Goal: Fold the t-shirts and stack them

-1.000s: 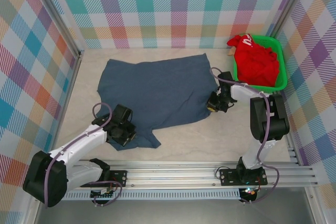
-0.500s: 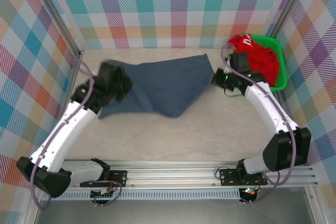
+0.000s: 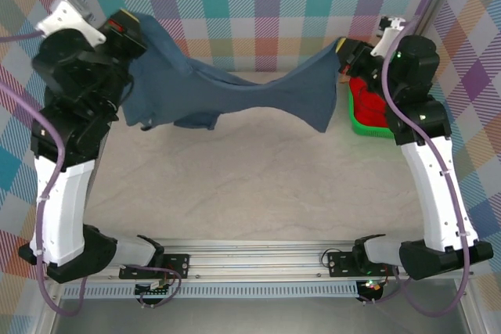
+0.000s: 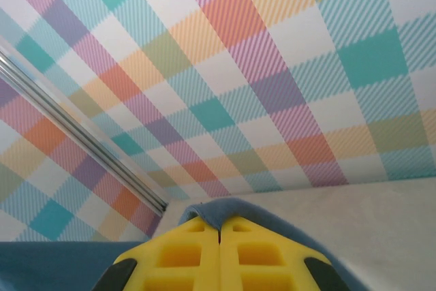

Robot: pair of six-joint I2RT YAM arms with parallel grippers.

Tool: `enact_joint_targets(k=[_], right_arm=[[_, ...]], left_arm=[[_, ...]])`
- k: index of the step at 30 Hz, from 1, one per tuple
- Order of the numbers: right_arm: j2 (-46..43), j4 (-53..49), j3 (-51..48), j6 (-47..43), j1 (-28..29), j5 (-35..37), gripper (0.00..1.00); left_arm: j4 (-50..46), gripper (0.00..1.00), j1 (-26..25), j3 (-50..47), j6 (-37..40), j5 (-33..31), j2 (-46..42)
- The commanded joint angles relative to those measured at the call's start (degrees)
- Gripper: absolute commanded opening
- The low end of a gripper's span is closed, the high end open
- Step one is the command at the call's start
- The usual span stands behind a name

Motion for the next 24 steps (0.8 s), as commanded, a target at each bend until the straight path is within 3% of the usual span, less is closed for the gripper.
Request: enact_joint_targets(k=[1, 4, 12, 17, 24], right_arm=[[3.37, 2.84, 3.8, 1.65, 0.19, 0.98, 0.0], [8.91, 4.54, 7.07, 3.24, -0.29, -0.55, 0.0], [30.6, 1.79, 27.59, 7.53, -3.17, -7.31, 0.0], [38.96, -4.08, 41.23, 8.33, -5.18, -8.13, 0.0], [37.45, -6.21, 43.58, 8.71, -8.9, -7.71, 0.0]], left_arm=[[0.74, 0.0, 1.61, 11.94, 5.23, 1.78, 8.48], [-1.16, 0.0, 8.18, 20.55, -0.68, 8.03, 17.84], [10.55, 0.0, 22.54, 27.56, -17.46, 28.07, 34.56], [14.82, 0.0, 24.56, 29.59, -22.14, 35.04, 37.03], [17.31, 0.0, 24.51, 29.82, -24.85, 36.31, 30.18]])
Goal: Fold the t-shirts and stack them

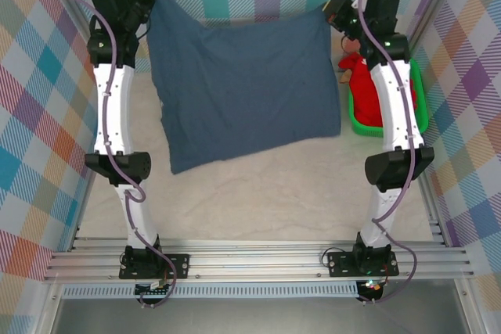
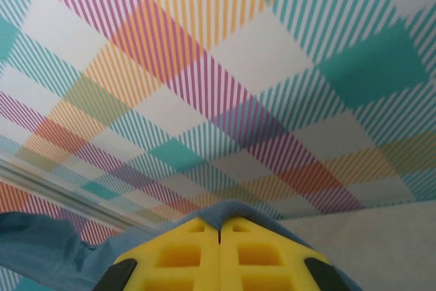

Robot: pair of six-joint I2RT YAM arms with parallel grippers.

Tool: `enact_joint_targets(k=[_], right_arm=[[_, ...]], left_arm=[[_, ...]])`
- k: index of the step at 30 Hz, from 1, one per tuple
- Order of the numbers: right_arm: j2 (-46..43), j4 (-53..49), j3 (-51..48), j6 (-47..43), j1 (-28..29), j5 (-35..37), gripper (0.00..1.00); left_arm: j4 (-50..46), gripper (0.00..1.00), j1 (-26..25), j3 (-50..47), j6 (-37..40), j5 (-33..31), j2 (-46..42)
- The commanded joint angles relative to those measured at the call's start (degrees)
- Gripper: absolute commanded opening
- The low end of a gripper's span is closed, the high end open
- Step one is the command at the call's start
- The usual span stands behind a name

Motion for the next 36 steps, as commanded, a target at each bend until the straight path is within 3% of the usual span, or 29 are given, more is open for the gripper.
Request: enact_joint_targets(k=[1, 5, 8, 12, 15, 21, 26, 31, 36], right_arm=[[-4.81, -0.06, 0.65, 0.71, -1.75, -0.85, 0.0], [-9.37, 2.21, -6.32, 0.71, -3.0, -1.17, 0.0], [-12.3, 3.63, -13.26, 0.58, -3.14, -2.37, 0.0], [-17.85, 6.46, -27.63, 1.13, -3.12, -3.09, 0.0], [-21.36, 7.09, -37.84, 0.65, -3.1, -3.24, 0.0], [-26.93, 4.68, -59.0, 2.36, -2.41, 1.05, 0.0], [-30.33, -0.62, -71.82, 2.65, -1.74, 7.01, 0.0], [-29.21, -6.37, -78.99, 1.33, -1.15, 12.78, 0.0], [-29.47, -10.35, -81.7, 0.15, -1.01, 16.85, 0.0]], left_arm=[[8.67, 0.0, -0.37, 3.64, -2.71, 2.51, -9.9], [4.38, 0.0, -1.06, 1.52, -2.18, 3.8, -15.73], [0.58, 0.0, -3.89, -6.96, 0.62, 5.02, -21.58], [1.97, 0.0, -11.39, -29.31, 1.92, 1.36, -33.19], [0.67, 0.0, -19.76, -45.71, 1.16, -3.47, -41.14], [-5.48, 0.0, -34.51, -83.03, -8.45, -13.92, -55.64], [-1.51, 0.0, -36.85, -110.8, -18.01, -8.6, -62.6], [-4.91, 0.0, -36.87, -116.79, -18.32, -5.99, -58.23], [-15.61, 0.0, -36.87, -111.96, -17.55, -10.55, -55.19]])
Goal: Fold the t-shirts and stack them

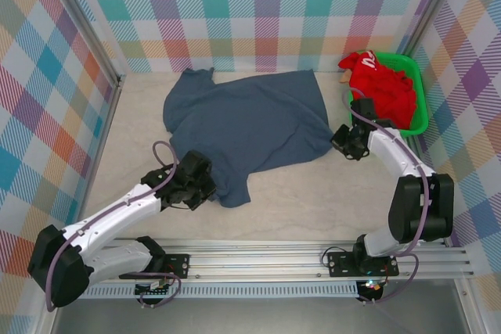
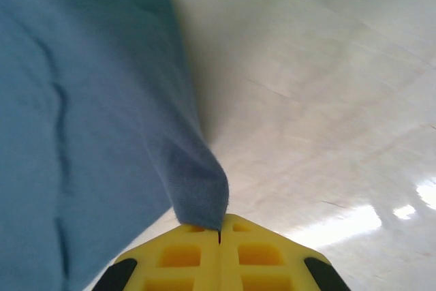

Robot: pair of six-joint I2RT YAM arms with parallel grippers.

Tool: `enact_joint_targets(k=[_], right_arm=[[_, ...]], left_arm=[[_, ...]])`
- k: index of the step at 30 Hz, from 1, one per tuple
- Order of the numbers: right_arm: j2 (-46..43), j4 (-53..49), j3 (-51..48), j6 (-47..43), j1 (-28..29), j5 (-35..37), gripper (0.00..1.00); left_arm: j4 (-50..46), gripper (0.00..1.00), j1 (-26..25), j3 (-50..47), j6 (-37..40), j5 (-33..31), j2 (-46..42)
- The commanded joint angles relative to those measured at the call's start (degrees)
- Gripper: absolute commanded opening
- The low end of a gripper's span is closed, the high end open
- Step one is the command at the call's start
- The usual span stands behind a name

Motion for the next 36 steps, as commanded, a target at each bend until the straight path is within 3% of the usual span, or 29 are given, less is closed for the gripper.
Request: enact_joint_targets(k=[1, 9, 15, 20, 30, 36], right_arm=[[-1.27, -4.48, -1.24, -1.38, 0.43, 4.35, 0.0], [-3.09, -9.29, -2.85, -1.77, 1.37, 7.07, 0.0], [-2.35, -9.86, -5.4, -1.5, 3.76, 5.56, 0.0], [-1.41, -10.54, -6.72, -1.16, 3.78, 7.09, 0.0], [0.31, -13.68, -2.53, -4.17, 0.64, 15.45, 0.0], [1.76, -13.1, -2.7, -4.78, 0.26, 15.79, 0.0]], left_arm=[[-9.11, 0.0, -0.52, 4.77, -0.22, -3.84, 1.15], [-24.99, 0.0, -0.52, 8.43, -7.07, -13.88, -2.84], [-28.03, 0.0, -0.49, 7.27, -9.44, -15.75, -3.74], [-28.82, 0.0, -0.52, 5.74, -7.82, -10.93, 0.59], [-9.44, 0.0, -0.87, 4.82, 3.37, 6.64, 15.75], [-7.02, 0.0, -1.67, 4.96, 6.52, 8.97, 18.87]])
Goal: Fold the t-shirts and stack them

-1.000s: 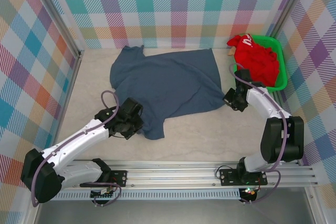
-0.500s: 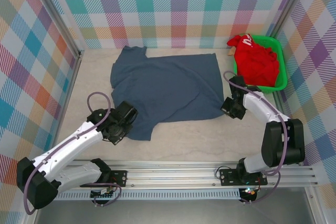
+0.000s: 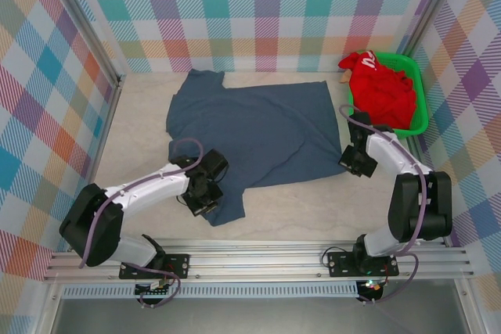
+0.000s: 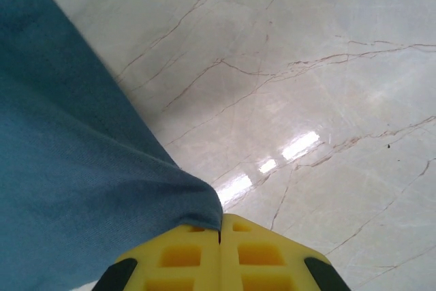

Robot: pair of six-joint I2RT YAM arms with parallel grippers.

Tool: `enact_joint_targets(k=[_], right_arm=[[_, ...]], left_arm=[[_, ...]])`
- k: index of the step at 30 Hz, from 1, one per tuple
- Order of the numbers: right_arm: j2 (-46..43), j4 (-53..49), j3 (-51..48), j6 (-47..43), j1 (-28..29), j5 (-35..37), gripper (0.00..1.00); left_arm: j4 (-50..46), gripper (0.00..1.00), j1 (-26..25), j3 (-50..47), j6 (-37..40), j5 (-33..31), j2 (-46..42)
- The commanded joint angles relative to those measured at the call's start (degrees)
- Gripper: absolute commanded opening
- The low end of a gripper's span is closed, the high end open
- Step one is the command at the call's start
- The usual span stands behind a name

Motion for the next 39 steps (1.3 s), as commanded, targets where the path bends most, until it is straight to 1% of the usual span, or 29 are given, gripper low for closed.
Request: enact_joint_targets(k=[1, 2, 3, 4, 5, 6, 7, 8, 10, 12, 14, 16, 19, 22, 24, 26, 29, 32, 34, 37, 39], right_arm=[[1.26, -1.49, 0.56, -1.39, -0.2, 1.64, 0.0], [1.24, -1.42, 0.49, -1.44, -0.17, 1.72, 0.0], [1.19, -1.28, 0.41, -1.56, -0.19, 1.56, 0.0], [1.14, -1.06, 0.38, -1.76, -0.22, 1.44, 0.0], [1.0, -1.06, 0.38, -1.7, -0.24, 1.22, 0.0], [0.98, -0.99, 0.3, -1.71, -0.19, 1.09, 0.0], [0.93, -0.94, 0.21, -1.74, -0.15, 0.79, 0.0], [0.97, -0.92, 0.05, -1.77, -0.19, 0.64, 0.0], [0.97, -0.79, -0.33, -1.7, -0.16, 0.42, 0.0], [1.14, -0.39, -0.75, -1.78, -0.18, 0.18, 0.0], [1.54, 0.08, -0.78, -2.07, -0.16, -0.26, 0.0], [2.32, 0.36, -0.44, -2.21, -0.16, -0.81, 0.0], [3.35, 0.62, -0.1, -2.39, -0.43, -0.47, 0.0], [4.17, 0.89, -0.14, -2.49, -1.1, -0.62, 0.0], [4.39, 0.98, -0.23, -2.41, -1.3, -0.79, 0.0], [4.56, 1.37, -0.49, -2.53, -1.32, -1.43, 0.0], [4.75, 1.49, -0.02, -3.25, -0.95, -3.18, 0.0], [6.13, 1.41, 1.51, -5.07, 1.63, -5.77, 0.0], [7.81, -0.32, 3.04, -4.73, 5.01, -6.95, 0.0], [8.19, -1.31, 2.64, -1.84, 9.33, -9.56, 0.0], [8.09, -1.34, 1.78, -0.06, 11.5, -10.52, 0.0]], left_arm=[[1.07, 0.0, -0.64, -0.42, 3.12, 3.61, 1.04], [-0.27, 0.0, -0.64, -0.19, 3.3, 3.5, 1.28], [-1.79, 0.06, -0.64, 0.2, 3.65, 2.78, 1.24], [-2.79, 0.28, -0.63, 0.67, 4.34, 1.89, 0.6], [-4.03, 0.45, -0.53, 1.47, 4.82, 0.5, -0.74], [-6.06, 0.57, -0.28, 2.81, 5.23, -1.98, -2.49], [-7.44, 0.63, 0.57, 4.01, 5.46, -4.0, -4.43], [-8.33, 0.64, 1.87, 4.81, 5.47, -5.0, -6.16], [-8.17, 0.64, 6.98, 5.08, 5.0, -5.57, -9.93], [-6.66, 0.63, 12.12, 4.5, 4.99, -4.99, -11.95], [-4.89, 0.59, 16.8, 3.26, 5.0, -3.37, -11.37], [-1.83, 0.5, 20.87, 1.38, 3.57, -1.21, -8.94], [5.84, 0.36, 23.41, -1.77, -0.52, 1.27, -3.96], [11.11, 0.28, 23.42, -1.57, -4.45, 1.59, 1.39], [13.73, 0.24, 23.44, -1.71, -7.34, 1.4, 4.31], [13.35, 0.21, 23.77, -1.37, -8.78, -0.01, 7.18], [8.13, 0.17, 25.22, 0.08, -8.24, -5.59, 9.41], [5.26, 0.16, 29.68, -1.12, -6.52, -8.61, 8.99], [3.06, 0.16, 33.3, -1.41, -3.18, -10.91, 8.55], [3.21, 0.17, 38.86, -1.59, 2.43, -12.54, 8.39], [3.86, 0.17, 41.27, -0.96, 5.87, -13.19, 8.73]])
